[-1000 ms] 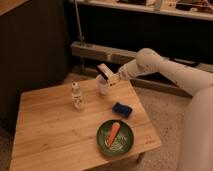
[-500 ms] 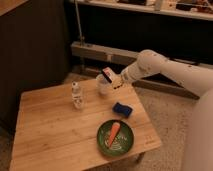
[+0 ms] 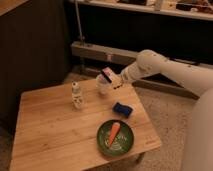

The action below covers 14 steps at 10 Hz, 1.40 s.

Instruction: Place the eraser on the white sponge

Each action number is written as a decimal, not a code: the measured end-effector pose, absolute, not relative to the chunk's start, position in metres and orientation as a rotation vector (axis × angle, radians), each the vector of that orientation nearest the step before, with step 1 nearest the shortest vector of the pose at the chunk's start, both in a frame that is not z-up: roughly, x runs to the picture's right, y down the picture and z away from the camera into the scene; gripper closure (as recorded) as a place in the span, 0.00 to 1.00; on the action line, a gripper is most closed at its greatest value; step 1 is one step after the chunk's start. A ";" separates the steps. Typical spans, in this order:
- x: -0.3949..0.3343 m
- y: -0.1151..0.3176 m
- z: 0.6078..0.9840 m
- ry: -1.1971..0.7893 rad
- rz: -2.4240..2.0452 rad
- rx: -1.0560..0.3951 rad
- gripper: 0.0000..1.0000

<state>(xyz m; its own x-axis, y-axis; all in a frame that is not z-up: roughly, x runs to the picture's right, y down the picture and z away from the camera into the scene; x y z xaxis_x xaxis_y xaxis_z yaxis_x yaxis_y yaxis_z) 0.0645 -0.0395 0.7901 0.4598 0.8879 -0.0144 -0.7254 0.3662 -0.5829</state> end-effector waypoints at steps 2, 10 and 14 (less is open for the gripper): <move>0.068 -0.037 0.784 -0.331 1.066 -0.562 1.00; 0.148 0.033 0.705 -0.314 1.099 -0.573 1.00; 0.173 0.055 0.726 -0.247 1.154 -0.610 1.00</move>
<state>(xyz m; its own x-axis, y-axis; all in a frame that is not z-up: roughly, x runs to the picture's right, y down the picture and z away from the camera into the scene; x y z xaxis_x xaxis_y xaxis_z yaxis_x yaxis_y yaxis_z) 0.1728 0.0550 0.7264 0.4001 0.9082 -0.1228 -0.7782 0.2659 -0.5689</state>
